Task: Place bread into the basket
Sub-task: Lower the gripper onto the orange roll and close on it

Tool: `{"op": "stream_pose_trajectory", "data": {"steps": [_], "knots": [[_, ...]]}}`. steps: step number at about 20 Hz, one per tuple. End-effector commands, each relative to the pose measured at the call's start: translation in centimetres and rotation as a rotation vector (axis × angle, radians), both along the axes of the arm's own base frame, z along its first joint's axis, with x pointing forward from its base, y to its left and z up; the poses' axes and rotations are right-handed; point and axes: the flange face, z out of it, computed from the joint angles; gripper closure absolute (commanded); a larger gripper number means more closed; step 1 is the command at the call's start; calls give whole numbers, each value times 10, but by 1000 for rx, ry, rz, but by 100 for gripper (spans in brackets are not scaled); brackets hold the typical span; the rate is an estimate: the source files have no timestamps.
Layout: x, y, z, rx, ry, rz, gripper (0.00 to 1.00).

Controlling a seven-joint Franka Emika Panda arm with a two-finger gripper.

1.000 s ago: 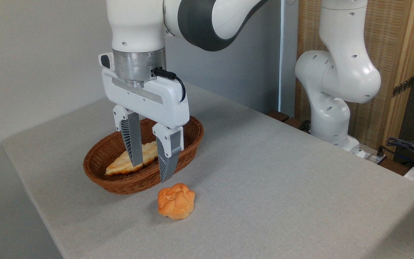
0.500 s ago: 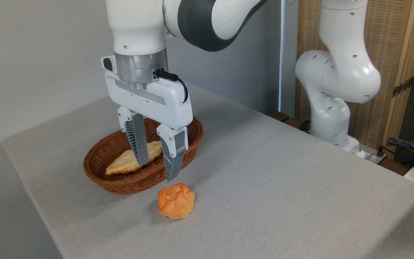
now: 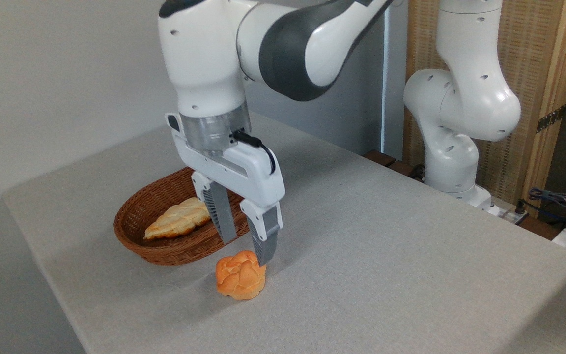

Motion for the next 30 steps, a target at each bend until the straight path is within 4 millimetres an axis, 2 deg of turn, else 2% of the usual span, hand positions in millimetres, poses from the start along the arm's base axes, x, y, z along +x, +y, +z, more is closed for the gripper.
{"op": "stream_pose_trajectory", "data": {"steps": [1,9,14,20,21,22,24,25,30], "knots": [[-4,1,-9,3,3,-78,0],[7,-13,-39,-14,-1,-155,0],[12,-22,-49,-35,-4,-157,0],[15,-21,-60,-34,6,-155,0],[15,-22,-61,-34,7,-158,3],[15,-21,-61,-34,7,-166,21],[15,-21,-61,-37,9,-192,70],[15,-20,-62,-42,10,-188,78],[15,-20,-62,-46,10,-185,79]]}}
